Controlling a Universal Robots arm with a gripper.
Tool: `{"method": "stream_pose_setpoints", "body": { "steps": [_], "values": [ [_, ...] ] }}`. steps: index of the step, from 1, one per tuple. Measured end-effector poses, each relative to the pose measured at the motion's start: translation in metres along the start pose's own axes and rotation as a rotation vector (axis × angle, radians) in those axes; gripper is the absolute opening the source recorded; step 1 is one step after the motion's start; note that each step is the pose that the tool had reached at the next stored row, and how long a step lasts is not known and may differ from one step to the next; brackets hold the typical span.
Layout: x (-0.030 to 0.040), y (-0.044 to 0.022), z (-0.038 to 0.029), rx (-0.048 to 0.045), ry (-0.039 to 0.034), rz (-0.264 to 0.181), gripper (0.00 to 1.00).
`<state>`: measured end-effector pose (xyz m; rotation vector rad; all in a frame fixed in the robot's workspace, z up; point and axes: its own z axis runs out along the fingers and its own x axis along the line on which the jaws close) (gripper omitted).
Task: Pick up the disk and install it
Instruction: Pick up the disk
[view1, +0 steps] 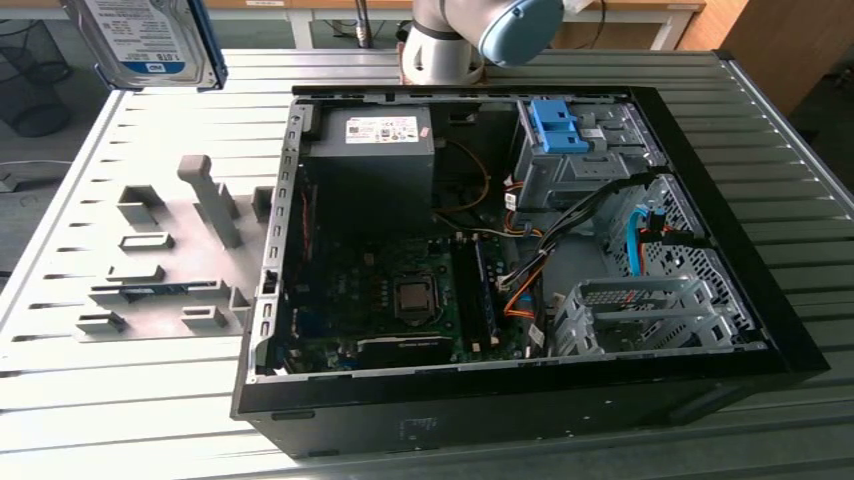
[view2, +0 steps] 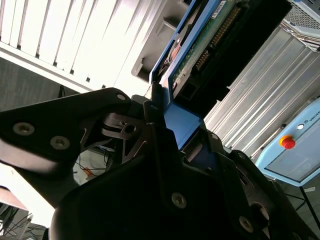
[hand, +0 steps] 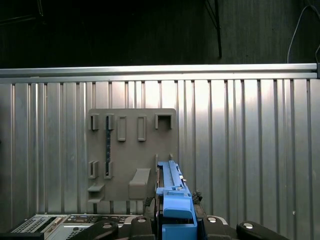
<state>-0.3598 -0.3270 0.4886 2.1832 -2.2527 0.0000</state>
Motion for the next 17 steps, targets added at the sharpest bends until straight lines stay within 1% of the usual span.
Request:
{"method": "stream_pose_setpoints", "body": {
  "steps": [17],
  "values": [
    [-0.0001, -0.0047, 0.0000, 0.0000, 0.0000, 0.000, 0.36]
  ]
}}
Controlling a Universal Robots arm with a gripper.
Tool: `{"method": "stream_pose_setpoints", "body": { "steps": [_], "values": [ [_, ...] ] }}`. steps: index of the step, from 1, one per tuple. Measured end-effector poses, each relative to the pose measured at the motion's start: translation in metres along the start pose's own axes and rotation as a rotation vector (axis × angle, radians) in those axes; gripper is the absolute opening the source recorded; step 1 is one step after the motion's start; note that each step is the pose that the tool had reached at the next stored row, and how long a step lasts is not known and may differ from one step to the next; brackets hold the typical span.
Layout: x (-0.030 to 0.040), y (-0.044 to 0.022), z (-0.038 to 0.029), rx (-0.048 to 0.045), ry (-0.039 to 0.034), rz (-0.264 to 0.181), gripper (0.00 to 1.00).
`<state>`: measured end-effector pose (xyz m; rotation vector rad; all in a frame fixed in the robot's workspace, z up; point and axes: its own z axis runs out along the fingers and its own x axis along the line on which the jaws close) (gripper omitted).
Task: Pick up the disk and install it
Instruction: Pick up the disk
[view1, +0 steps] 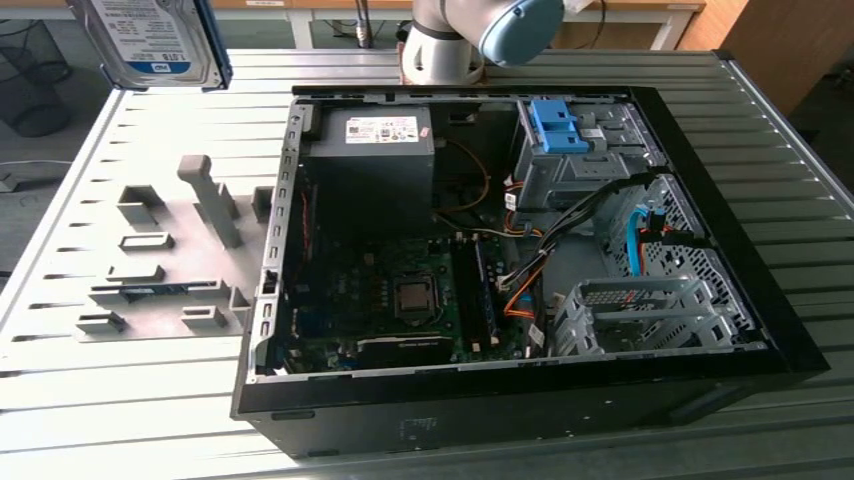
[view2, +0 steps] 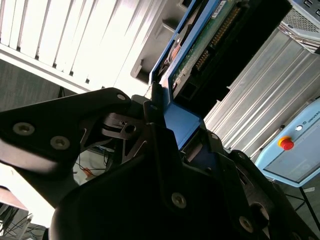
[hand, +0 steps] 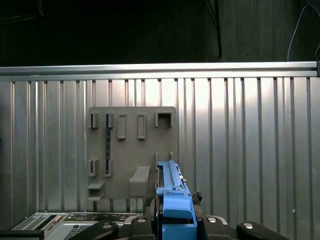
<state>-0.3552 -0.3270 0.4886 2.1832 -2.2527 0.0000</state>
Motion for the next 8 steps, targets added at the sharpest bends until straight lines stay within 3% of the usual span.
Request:
{"method": "stream_pose_setpoints", "body": {
  "steps": [8],
  "values": [
    [-0.0001, -0.0028, 0.0000, 0.0000, 0.0000, 0.000, 0.36]
  ]
}}
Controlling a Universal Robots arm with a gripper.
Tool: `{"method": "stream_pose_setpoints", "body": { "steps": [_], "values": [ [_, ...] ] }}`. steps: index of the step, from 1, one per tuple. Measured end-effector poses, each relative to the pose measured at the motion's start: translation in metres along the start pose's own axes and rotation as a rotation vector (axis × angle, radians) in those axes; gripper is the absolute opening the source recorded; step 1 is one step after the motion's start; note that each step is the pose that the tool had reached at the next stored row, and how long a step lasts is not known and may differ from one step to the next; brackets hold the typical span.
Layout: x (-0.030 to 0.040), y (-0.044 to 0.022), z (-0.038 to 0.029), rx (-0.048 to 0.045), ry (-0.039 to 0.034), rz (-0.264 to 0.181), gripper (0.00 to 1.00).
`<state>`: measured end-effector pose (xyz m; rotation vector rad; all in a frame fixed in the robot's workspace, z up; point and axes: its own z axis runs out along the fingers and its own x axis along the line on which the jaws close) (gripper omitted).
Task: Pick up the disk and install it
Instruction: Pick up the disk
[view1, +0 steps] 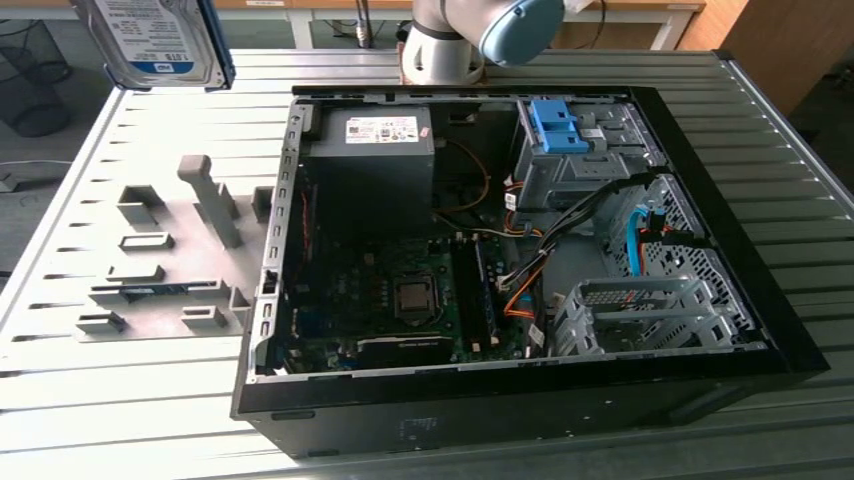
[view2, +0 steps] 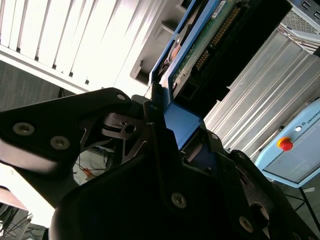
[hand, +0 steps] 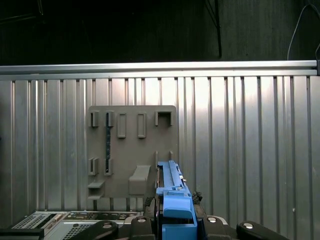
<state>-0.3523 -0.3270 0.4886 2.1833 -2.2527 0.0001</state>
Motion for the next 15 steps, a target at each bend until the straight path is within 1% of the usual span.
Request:
{"method": "stream_pose_setpoints", "body": {
  "steps": [15],
  "values": [
    [-0.0002, -0.0048, 0.0000, 0.0000, 0.0000, 0.000, 0.36]
  ]
}}
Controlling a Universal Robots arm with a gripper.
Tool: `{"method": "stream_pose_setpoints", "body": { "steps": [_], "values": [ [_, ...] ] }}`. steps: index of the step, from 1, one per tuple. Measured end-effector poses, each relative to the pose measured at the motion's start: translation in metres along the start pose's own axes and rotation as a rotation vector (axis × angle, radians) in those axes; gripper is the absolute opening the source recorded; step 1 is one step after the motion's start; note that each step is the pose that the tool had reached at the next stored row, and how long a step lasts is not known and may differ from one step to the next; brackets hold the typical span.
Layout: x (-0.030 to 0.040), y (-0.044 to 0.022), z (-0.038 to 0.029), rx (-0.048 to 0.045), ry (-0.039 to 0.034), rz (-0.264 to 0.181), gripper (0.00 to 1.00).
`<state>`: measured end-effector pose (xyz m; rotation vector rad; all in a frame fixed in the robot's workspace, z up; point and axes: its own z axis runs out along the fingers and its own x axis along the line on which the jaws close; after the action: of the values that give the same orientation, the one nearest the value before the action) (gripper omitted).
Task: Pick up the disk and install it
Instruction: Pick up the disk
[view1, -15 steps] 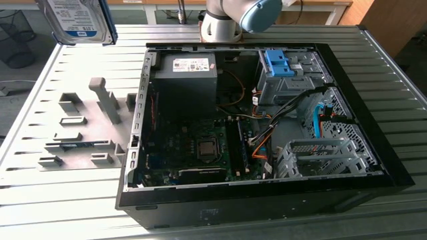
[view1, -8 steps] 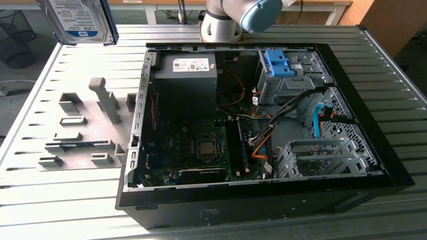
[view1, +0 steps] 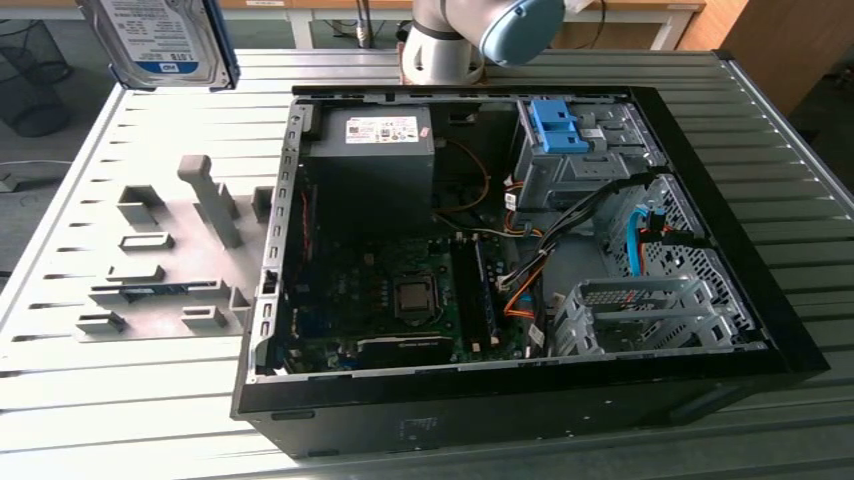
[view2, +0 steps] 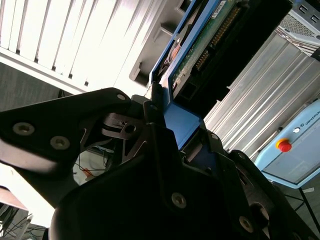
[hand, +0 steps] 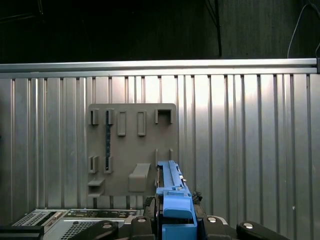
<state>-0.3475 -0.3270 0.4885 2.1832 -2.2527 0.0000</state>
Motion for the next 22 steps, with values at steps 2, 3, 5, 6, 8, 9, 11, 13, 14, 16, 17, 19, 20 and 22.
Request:
{"method": "stream_pose_setpoints", "body": {
  "steps": [2, 3, 5, 6, 8, 9, 11, 13, 14, 16, 17, 19, 20, 22],
  "values": [
    [0.0000, -0.0006, 0.0000, 0.0000, 0.0000, 0.000, 0.36],
    [0.0000, -0.0009, 0.0000, 0.0000, 0.0000, 0.000, 0.36],
    [0.0000, -0.0015, 0.0000, 0.0000, 0.0000, 0.000, 0.36],
    [-0.0001, -0.0018, 0.0000, 0.0000, 0.0000, 0.000, 0.36],
    [-0.0001, -0.0024, 0.0000, 0.0001, 0.0000, 0.000, 0.36],
    [-0.0001, -0.0026, 0.0000, -0.0001, 0.0000, 0.000, 0.36],
    [-0.0001, -0.0031, 0.0000, 0.0001, -0.0001, 0.000, 0.36],
    [-0.0001, -0.0036, 0.0000, 0.0000, 0.0000, 0.000, 0.36],
    [-0.0001, -0.0039, 0.0000, 0.0000, 0.0000, 0.000, 0.36],
    [-0.0001, -0.0044, 0.0000, 0.0001, -0.0001, 0.000, 0.36],
    [-0.0001, -0.0047, 0.0000, 0.0000, 0.0000, 0.000, 0.36],
    [-0.0002, -0.0052, 0.0000, 0.0000, 0.0000, 0.000, 0.36],
    [-0.0002, -0.0054, 0.0000, 0.0000, 0.0000, 0.000, 0.36],
    [-0.0002, -0.0060, 0.0000, 0.0000, -0.0001, 0.000, 0.36]
  ]
}}
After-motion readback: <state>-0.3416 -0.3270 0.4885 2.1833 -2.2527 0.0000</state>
